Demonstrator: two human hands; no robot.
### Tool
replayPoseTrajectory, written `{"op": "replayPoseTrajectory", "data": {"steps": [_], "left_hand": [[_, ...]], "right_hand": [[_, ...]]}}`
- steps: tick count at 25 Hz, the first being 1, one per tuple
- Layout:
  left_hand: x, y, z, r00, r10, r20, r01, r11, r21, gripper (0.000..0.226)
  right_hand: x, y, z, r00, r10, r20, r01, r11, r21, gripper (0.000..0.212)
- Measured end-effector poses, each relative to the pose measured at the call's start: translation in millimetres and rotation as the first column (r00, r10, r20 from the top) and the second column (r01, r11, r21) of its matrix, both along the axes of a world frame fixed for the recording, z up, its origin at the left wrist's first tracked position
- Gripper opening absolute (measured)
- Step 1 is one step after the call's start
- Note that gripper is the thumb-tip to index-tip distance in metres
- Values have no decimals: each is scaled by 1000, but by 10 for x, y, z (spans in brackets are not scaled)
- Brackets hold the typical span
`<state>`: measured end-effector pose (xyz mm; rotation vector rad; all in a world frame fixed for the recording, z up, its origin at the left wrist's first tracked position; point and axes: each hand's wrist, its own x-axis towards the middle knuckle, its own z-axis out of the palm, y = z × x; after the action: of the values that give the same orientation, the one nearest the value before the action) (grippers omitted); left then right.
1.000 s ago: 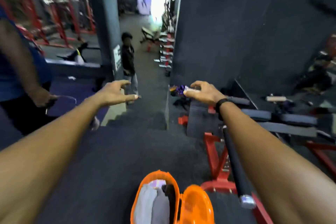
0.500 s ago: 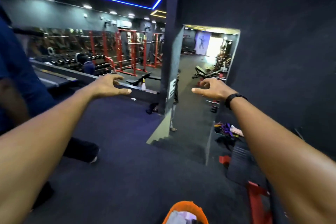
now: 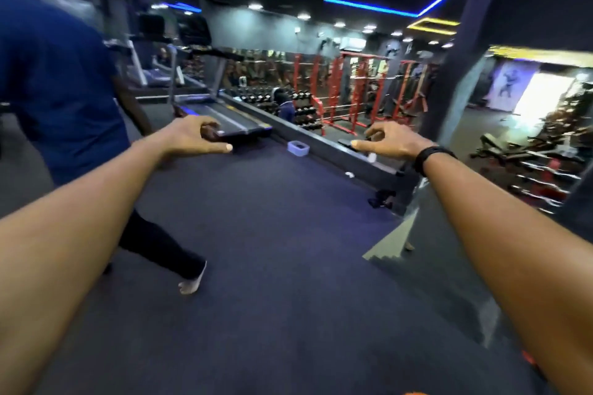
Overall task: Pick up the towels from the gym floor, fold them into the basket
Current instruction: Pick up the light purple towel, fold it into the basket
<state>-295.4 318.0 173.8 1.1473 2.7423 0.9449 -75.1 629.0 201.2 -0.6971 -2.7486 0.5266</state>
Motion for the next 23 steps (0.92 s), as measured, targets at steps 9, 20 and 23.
{"op": "replayPoseTrajectory", "data": {"steps": [9,20,23], "left_hand": [[-789,-2870,-212,889,454,63,-455,890,7,77],[-399,-5781,-958,470,866,170,-863,491,-116,80],[-354,-6359,-981,347,927,144,-923,365,-122,77]], "right_hand": [[-2253,-2232,-164,903,430,18,-431,902,16,52],[-4001,-5211,-837,524,844,115,-842,534,-79,73],[-4472,-5950,-952,414,901,128,-894,429,-127,73]]}}
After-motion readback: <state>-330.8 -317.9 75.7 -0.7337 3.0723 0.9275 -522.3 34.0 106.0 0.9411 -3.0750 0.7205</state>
